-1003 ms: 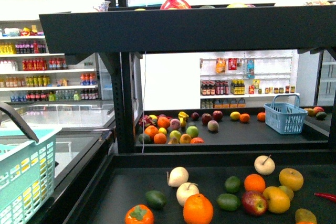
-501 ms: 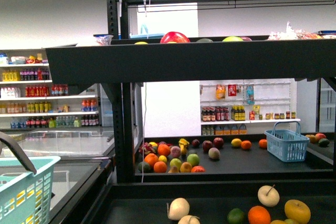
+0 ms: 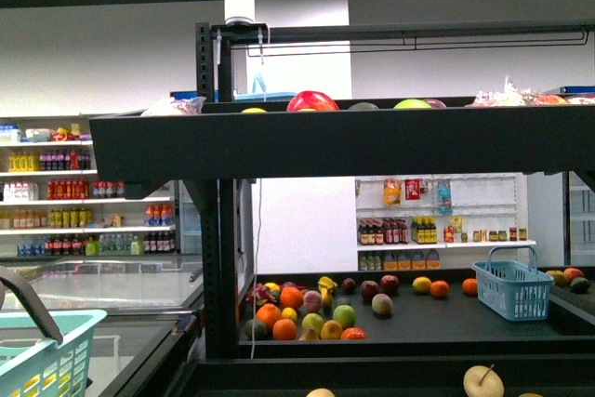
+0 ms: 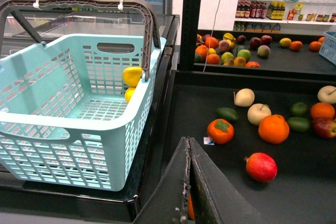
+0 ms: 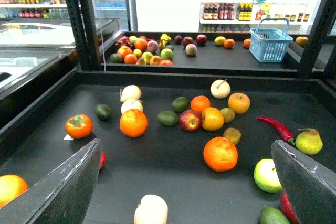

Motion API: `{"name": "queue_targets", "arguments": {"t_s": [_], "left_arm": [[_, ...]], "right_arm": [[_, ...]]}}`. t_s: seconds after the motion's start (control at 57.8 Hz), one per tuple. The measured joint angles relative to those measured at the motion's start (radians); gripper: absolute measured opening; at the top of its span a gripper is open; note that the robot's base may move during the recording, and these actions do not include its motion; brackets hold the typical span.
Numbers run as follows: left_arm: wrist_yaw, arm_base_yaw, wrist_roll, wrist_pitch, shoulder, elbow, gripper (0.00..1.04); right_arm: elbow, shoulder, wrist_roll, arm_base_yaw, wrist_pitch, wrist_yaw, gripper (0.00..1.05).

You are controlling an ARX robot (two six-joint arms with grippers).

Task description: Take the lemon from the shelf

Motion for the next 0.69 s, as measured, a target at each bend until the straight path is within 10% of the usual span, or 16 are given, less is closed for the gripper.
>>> {"name": "queue_targets", "arguments": {"t_s": [0.432, 0.45, 0.692], "left_arm": [[0.0, 0.0, 0.001, 0.017, -0.09, -0.098, 0.03], [0.0, 0.0, 0.0, 0.017, -0.091, -0.098, 0.29], [0.0, 0.0, 0.0, 0.017, -0.091, -0.098, 0.85]], "right_arm": [[0.0, 0.0, 0.0, 0.0, 0.0, 0.0, 0.97], [0.0, 0.0, 0.0, 0.0, 0.0, 0.0, 0.97], [0.0, 0.0, 0.0, 0.0, 0.0, 0.0, 0.97]]}}
